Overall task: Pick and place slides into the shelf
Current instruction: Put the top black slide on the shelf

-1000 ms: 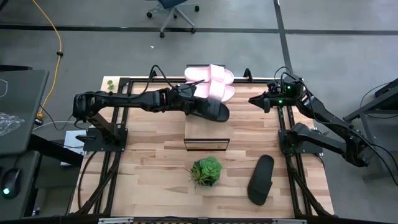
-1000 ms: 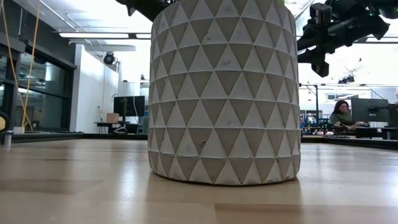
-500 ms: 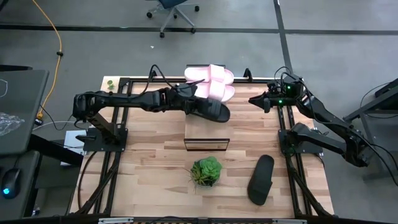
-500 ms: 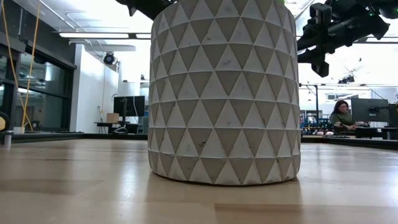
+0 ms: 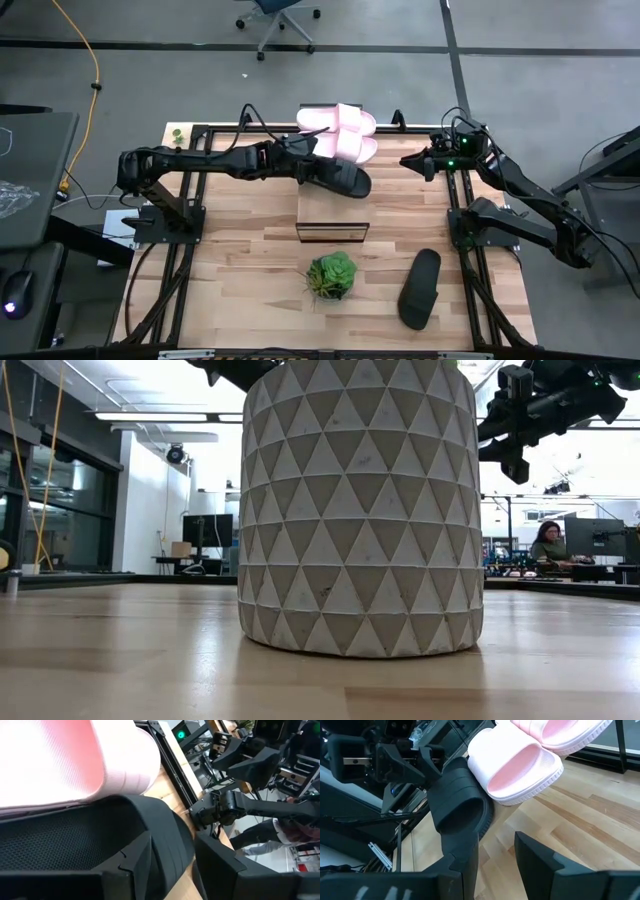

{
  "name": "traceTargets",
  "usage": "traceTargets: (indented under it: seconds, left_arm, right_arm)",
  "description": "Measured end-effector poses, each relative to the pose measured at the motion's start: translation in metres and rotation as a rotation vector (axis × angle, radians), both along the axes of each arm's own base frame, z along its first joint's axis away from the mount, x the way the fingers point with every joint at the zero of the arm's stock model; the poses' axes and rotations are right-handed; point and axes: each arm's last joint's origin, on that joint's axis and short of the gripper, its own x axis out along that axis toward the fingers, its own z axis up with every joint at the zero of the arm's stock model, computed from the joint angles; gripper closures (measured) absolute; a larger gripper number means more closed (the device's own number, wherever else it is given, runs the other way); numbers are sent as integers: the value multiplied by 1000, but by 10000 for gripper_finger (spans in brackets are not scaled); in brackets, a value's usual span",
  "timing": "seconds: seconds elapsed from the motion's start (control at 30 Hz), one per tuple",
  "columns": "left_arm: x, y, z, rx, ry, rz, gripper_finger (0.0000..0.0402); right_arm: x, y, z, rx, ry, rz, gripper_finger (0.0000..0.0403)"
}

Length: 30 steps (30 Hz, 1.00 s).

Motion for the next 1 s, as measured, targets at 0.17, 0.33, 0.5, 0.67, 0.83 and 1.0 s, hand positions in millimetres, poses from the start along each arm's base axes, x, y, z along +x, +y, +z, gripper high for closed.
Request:
traceTargets:
  seconds: [0.17,0.33,0.5,0.67,0.83,1.0]
  left_arm:
    - [0,0,-1,-8,4,4,263]
    - [0,0,-1,27,23,-18,263]
    - [-1,-1,-3,55,60,-47,264]
    - [-4,-2,-6,54,107,-65,264]
    - [-3,-2,-6,86,119,-85,264]
    - [-7,5,-3,110,120,-97,264]
  right_arm:
    - [0,0,0,-1,0,0,286]
    - [0,0,0,0,1,0,286]
    - [0,0,-1,7,7,0,286]
    - [0,0,-1,16,7,-2,286]
    - [0,0,-1,28,5,-7,286]
    - [-1,1,-3,47,21,-8,286]
